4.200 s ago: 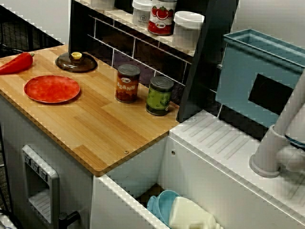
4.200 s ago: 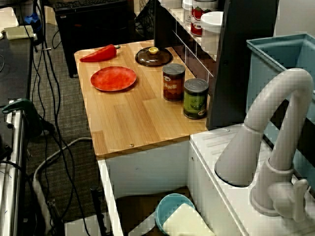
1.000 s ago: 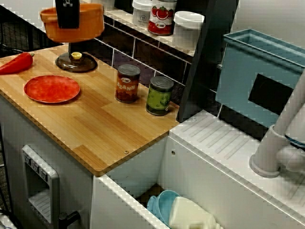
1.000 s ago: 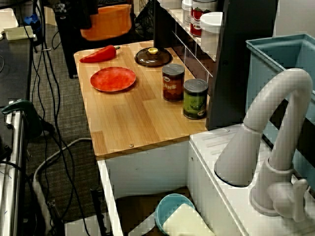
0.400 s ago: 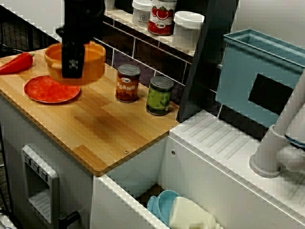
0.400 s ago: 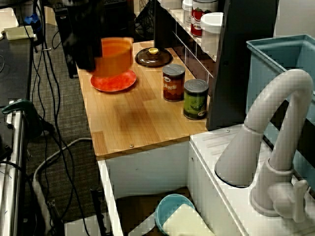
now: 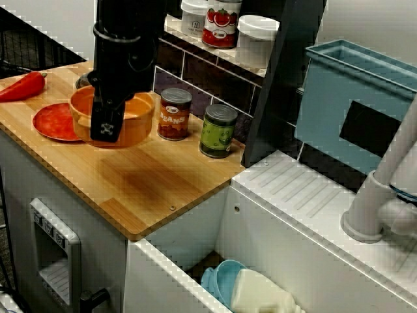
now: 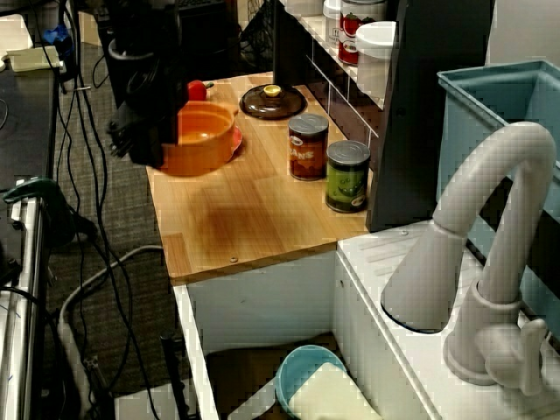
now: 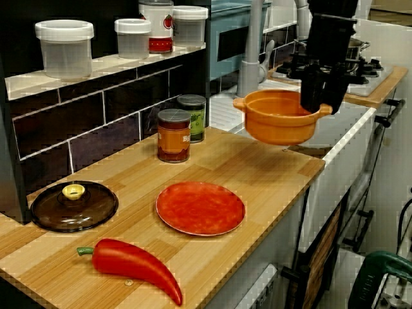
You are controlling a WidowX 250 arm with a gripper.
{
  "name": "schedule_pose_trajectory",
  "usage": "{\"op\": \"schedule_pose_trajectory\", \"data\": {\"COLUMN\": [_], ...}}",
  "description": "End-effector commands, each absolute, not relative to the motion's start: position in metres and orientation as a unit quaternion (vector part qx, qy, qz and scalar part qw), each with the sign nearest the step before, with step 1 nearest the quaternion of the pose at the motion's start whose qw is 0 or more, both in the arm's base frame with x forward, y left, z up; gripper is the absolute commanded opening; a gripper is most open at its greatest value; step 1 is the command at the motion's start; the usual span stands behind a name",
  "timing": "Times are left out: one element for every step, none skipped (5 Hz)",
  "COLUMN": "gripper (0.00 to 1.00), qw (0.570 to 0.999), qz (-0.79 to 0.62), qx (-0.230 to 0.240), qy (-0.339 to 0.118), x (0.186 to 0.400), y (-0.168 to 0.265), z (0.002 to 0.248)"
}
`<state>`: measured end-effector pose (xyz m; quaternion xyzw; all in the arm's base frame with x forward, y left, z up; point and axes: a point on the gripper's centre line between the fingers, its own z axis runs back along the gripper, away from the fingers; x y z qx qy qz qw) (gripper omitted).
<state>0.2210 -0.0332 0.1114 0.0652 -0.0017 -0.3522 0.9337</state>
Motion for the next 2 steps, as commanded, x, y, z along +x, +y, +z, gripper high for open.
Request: {"op": "schedule_pose_trajectory", "data": {"gripper": [0.00,0.00], "qw": [0.919,0.909], "qz": [-0.387,-0.410], "qx": [0.065,0.061], "qy": [-0.027,-0.030], "x": [0.195,0.183], "y": [-0.048,-0.061], "z": [0.128,0.131]}}
